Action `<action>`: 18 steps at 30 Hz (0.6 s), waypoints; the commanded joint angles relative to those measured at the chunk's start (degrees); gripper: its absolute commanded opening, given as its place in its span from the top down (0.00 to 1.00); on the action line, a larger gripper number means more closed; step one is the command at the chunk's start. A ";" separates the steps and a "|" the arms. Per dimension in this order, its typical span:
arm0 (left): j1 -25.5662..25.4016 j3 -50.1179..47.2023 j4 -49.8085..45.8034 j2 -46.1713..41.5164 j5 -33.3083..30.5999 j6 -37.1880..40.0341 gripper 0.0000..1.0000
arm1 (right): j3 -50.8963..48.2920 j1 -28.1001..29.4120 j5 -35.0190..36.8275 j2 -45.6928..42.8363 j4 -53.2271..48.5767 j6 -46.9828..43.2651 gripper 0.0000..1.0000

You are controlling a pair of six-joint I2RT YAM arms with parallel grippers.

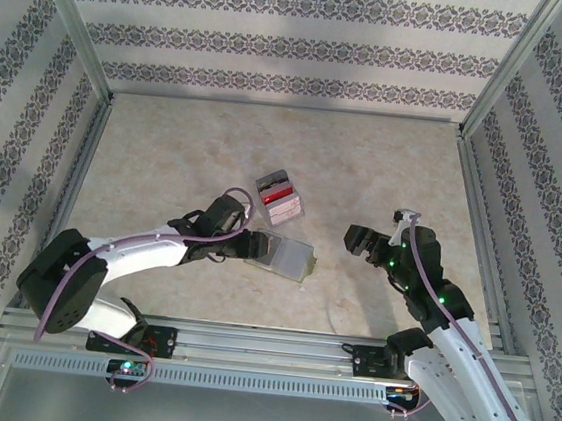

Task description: Take the credit cards out of the card holder

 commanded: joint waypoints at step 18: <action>1.79 1.70 7.20 10.86 6.35 1.44 0.59 | -0.81 -1.28 -0.56 0.41 -0.15 -1.24 0.02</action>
